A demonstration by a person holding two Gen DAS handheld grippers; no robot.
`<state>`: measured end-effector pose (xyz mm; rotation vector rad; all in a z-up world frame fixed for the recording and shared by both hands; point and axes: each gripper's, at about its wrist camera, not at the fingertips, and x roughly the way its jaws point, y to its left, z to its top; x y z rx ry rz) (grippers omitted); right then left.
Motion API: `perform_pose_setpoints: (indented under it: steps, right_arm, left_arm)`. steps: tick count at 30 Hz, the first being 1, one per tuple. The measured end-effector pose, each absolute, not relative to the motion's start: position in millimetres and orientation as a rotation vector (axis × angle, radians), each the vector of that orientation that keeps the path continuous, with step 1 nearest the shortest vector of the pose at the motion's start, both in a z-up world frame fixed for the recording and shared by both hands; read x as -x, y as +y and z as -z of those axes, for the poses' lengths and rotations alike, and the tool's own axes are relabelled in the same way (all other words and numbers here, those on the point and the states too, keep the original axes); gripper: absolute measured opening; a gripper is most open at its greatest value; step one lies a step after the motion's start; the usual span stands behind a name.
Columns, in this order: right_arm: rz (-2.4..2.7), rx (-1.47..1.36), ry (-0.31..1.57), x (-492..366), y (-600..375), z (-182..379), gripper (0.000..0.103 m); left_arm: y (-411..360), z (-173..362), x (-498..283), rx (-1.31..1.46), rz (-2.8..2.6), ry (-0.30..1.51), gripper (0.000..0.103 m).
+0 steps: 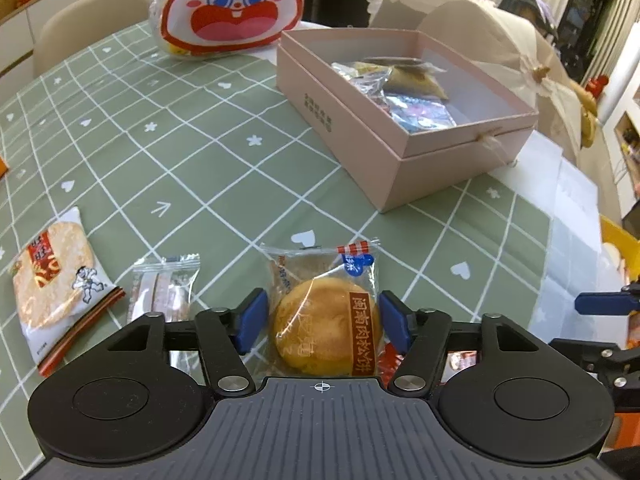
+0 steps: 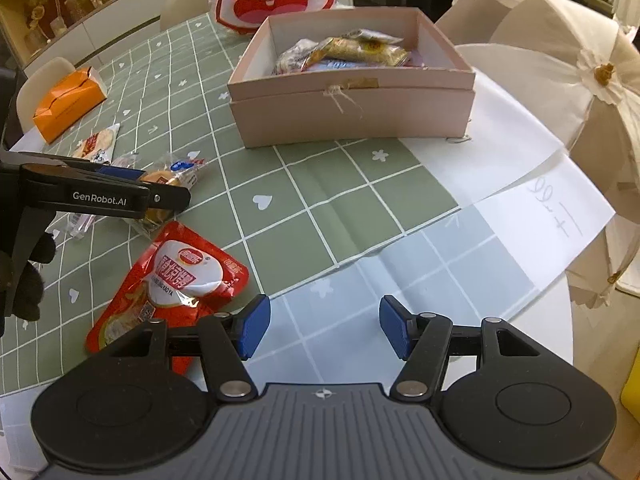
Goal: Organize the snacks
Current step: 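Move the right gripper to the red spicy snack pack while the left holds the bun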
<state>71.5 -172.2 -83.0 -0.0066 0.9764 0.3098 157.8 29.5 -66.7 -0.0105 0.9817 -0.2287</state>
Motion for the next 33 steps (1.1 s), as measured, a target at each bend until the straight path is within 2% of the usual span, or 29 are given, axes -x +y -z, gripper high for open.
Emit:
perform_pose_setpoints:
  steps: [1,10,18,29,33]
  right_arm:
    - [-0.311,0.008,0.967,-69,-172,81,0.061]
    - [-0.422,0.051,0.941,-47,-125,69,0.061]
    - [-0.462,0.200,0.941,-22,-75,83,0.061]
    - [-0.383,0.066,0.970,-28,-105,90,0.076]
    - [-0.403,0.046,0.964,-26,-105,92,0.087]
  left_arm:
    - [31,65,-154,0.033,0.234,0.979,0.062]
    - [66,53,-79,0.138,0.094,0.980,0.062]
    - [81,62,-33,0.208,0.053,0.984,0.062]
    - [68,65,-24,0.152,0.039,0.959,0.063]
    - [64,66,-23,0.121,0.042,0.957,0.063]
